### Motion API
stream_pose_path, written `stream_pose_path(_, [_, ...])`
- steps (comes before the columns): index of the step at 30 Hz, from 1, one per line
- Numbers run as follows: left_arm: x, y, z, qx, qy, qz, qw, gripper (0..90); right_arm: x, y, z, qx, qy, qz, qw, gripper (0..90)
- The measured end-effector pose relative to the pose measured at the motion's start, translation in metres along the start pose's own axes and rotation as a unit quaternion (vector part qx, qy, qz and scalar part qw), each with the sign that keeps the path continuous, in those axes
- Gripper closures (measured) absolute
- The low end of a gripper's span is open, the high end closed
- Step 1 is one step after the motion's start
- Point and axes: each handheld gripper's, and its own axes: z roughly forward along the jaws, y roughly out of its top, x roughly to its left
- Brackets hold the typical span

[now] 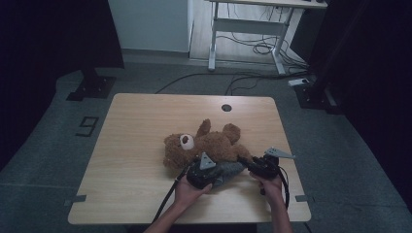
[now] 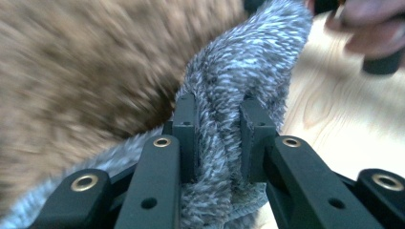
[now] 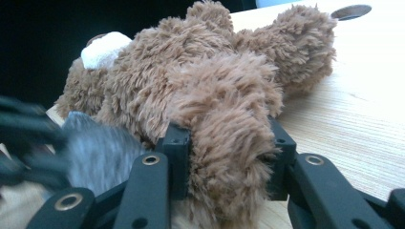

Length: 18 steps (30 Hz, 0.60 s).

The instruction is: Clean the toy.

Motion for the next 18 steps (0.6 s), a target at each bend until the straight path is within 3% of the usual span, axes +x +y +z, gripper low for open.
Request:
stream_pose_path(2, [0.005, 0.010, -0.013, -0.022, 0.005, -0.003, 0.9997, 72.0, 0.000, 0.000, 0.000, -0.001, 0.000, 0.000, 1.0000, 63.3])
stream_pose_path(5, [0.016, 0.040, -0.023, -0.045, 0.010, -0.015, 0.9988, 71.9, 0.001, -0.001, 0.001, 0.000, -0.001, 0.000, 1.0000, 63.4])
stream_pose_path(7, [0.017, 0.061, -0.020, -0.046, 0.015, -0.007, 0.9988, 71.9, 0.000, -0.001, 0.002, -0.001, -0.001, -0.001, 1.0000, 63.3])
stream_pose_path(9, [0.017, 0.069, -0.016, -0.045, 0.015, -0.007, 0.9989, 71.9, 0.000, -0.001, 0.002, -0.001, -0.002, 0.000, 1.0000, 63.4])
stream_pose_path(10, [0.019, 0.079, -0.005, -0.029, 0.017, -0.005, 0.9994, 71.9, 0.001, -0.001, 0.001, 0.001, -0.003, -0.005, 1.0000, 63.4])
stream_pose_path(14, [0.029, 0.071, 0.016, 0.000, 0.034, -0.015, 0.9993, 71.9, -0.001, -0.001, 0.001, 0.001, -0.001, -0.005, 1.0000, 63.3])
stream_pose_path(16, [0.033, 0.067, 0.015, -0.003, 0.032, -0.023, 0.9992, 72.0, -0.002, -0.002, 0.001, 0.003, -0.002, -0.005, 1.0000, 63.3])
stream_pose_path(17, [0.038, 0.062, 0.010, -0.008, 0.037, -0.031, 0.9988, 72.0, -0.003, -0.002, 0.002, 0.006, -0.002, -0.003, 1.0000, 63.3])
stream_pose_path(18, [0.039, 0.061, 0.006, -0.008, 0.047, -0.026, 0.9985, 72.0, -0.004, -0.003, 0.002, 0.006, -0.001, -0.002, 1.0000, 63.3])
